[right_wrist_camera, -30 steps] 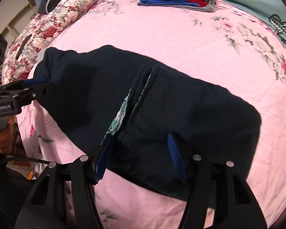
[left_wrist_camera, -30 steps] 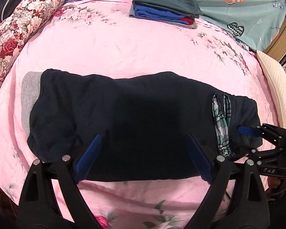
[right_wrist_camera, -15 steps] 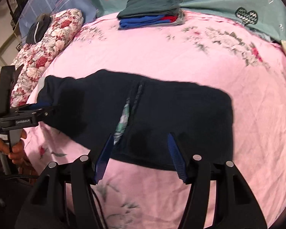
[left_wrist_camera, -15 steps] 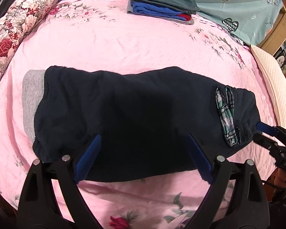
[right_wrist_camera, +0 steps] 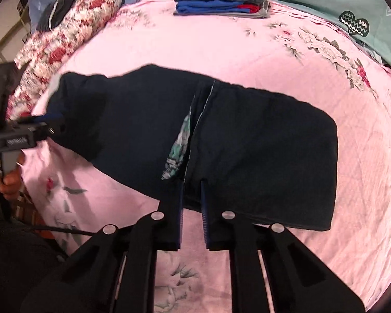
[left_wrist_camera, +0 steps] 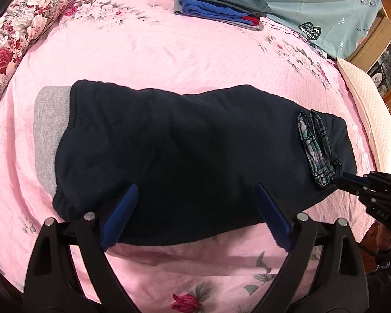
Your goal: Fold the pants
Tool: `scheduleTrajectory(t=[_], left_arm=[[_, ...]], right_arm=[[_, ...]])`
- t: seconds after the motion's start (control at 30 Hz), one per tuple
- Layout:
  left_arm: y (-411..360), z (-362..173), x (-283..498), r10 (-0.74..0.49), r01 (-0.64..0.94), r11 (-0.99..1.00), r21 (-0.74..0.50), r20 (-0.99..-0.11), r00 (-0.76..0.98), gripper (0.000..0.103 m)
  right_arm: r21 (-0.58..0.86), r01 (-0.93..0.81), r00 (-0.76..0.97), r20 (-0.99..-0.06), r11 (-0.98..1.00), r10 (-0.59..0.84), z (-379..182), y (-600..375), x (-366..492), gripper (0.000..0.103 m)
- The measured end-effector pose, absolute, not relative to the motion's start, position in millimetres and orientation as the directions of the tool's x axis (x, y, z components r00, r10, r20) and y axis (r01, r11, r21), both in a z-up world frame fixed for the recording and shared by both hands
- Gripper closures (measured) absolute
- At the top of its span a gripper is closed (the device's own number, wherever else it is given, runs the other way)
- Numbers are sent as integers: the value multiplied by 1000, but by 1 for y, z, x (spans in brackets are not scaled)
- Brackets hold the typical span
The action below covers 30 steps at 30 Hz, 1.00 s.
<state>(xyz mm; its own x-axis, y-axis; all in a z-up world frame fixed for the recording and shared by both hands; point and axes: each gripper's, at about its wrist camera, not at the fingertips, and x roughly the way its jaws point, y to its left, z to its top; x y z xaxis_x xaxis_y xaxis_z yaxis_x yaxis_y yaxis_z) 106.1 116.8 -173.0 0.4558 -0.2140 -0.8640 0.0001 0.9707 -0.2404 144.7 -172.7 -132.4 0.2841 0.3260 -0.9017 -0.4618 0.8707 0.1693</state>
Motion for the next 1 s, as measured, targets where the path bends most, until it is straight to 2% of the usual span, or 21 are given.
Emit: scheduleTrajectory(t=[0.17, 0.27, 0.33, 0.37, 0.43, 0.47, 0.5, 0.53, 0.67, 0.8, 0.87, 1.0], left_arm=[[118, -174, 109, -219, -6, 968, -250, -861, 459, 11], [118, -174, 111, -220, -11, 967, -253, -863, 455, 10], [116, -173, 112, -221, -6, 968, -251, -863, 453, 9], [116, -173, 112, -220, -3, 969, -248, -865, 452, 9], [115, -174, 115, -218, 4, 970, -242, -868, 446, 9], [115, -174, 115, -217, 5, 971, -239, -869, 445, 9], [115, -173, 116, -217, 7, 971, -239, -869, 445, 9], [115, -173, 116, -218, 8, 971, -239, -869, 445, 9], [115, -174, 117, -216, 5, 971, -238, -872, 440, 9], [115, -175, 119, -217, 2, 971, -240, -874, 435, 9], [115, -175, 120, -217, 1, 971, -241, -874, 434, 9], [115, -174, 121, -217, 2, 971, -240, -873, 436, 9]], right_arm=[[120, -480, 273, -921, 869, 278, -140, -169, 144, 84], [58, -522, 286, -928, 851, 239, -148, -159, 139, 76], [34, -544, 290, -930, 839, 226, -151, -155, 137, 67], [16, -556, 300, -929, 831, 218, -152, -152, 135, 67], [-15, -567, 320, -925, 824, 204, -152, -149, 134, 68], [-9, -566, 319, -924, 824, 209, -152, -150, 134, 74], [-4, -561, 318, -924, 828, 212, -152, -152, 135, 84], [4, -555, 317, -924, 832, 215, -150, -155, 136, 89], [155, -503, 283, -900, 850, 332, -134, -177, 146, 92], [300, -460, 305, -830, 836, 466, -106, -187, 157, 92], [306, -493, 303, -817, 814, 490, -99, -178, 159, 92], [246, -555, 216, -880, 795, 423, -132, -151, 159, 92]])
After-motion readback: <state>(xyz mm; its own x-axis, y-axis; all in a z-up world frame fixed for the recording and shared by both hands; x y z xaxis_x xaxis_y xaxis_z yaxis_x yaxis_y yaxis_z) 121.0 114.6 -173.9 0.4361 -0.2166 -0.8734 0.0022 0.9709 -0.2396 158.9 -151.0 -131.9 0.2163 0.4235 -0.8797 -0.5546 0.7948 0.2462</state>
